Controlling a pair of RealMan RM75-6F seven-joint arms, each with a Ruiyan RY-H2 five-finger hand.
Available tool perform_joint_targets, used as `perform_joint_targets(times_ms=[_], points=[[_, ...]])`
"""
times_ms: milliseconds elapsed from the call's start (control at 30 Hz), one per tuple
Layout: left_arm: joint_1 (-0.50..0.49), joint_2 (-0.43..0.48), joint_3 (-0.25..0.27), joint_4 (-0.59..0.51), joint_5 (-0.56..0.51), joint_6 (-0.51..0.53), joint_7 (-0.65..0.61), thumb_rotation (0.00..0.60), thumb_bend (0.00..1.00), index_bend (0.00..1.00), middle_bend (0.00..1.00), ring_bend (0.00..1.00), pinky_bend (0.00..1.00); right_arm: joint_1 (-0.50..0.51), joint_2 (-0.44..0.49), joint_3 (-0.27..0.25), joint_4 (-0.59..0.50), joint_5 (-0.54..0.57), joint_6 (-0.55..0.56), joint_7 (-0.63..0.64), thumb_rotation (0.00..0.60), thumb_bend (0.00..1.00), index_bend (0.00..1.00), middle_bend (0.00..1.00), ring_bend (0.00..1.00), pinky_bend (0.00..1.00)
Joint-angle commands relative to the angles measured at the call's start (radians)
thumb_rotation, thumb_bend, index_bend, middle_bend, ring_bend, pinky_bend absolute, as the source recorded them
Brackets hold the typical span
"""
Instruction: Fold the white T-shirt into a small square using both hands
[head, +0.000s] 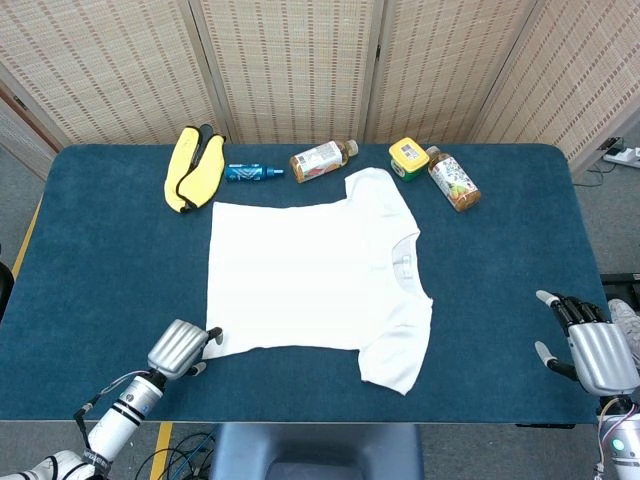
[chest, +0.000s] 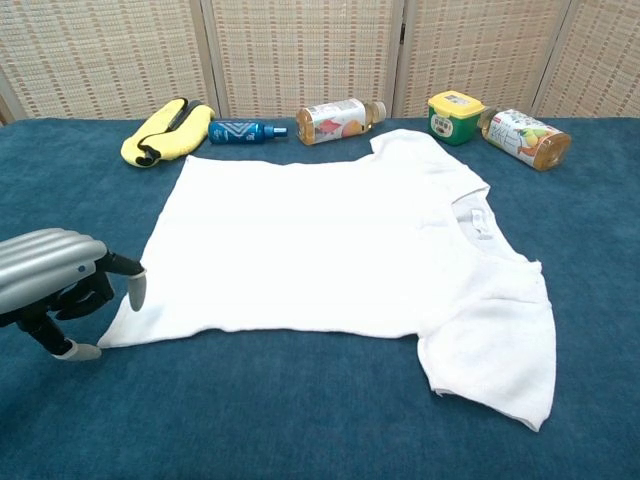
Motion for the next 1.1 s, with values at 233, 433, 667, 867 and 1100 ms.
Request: perform_joint_targets(times_ms=[233,433,667,867,1100], points=[[-0.009,-0.035,-0.004,0.035,-0.030,-0.007,-0.001,0.600,0.17,0.49,0.91,0.84,0.96,-0.003,0.003,-0.001,0.000,0.002,0.002,0.001,0.600,0.31,0.14,0.22,0.26,0.25],[-0.016,-0.054,-0.011,0.054,-0.044,-0.004,0.000,0.600,0.17,0.49,0.92,0.84,0.96,-0.007,0.005,-0.002,0.001,0.004,0.003,0.002,0.600,0.31,0.14,0.23,0.26,0.25],[-0.026,-0.060,-0.007,0.051,-0.058,-0.018,0.017,0.600,0.17,0.49,0.92,0.84,0.96,-0.011,0.004,-0.002,0.007,0.009,0.006,0.007,0.600,0.31,0.14,0.23,0.26,0.25],[-0.031,-0.053,-0.005,0.034,-0.076,-0.029,0.039,0.600,0.17,0.49,0.92,0.84,0.96,-0.011,0.000,-0.002,0.014,0.012,0.000,0.012,0.600,0.31,0.14,0.23,0.26,0.25],[-0.037,-0.065,-0.014,0.047,-0.092,-0.028,0.041,0.600,0.17,0.50,0.92,0.84,0.96,-0.011,-0.002,-0.001,0.020,0.016,-0.004,0.017,0.600,0.31,0.14,0.23,0.26,0.25]])
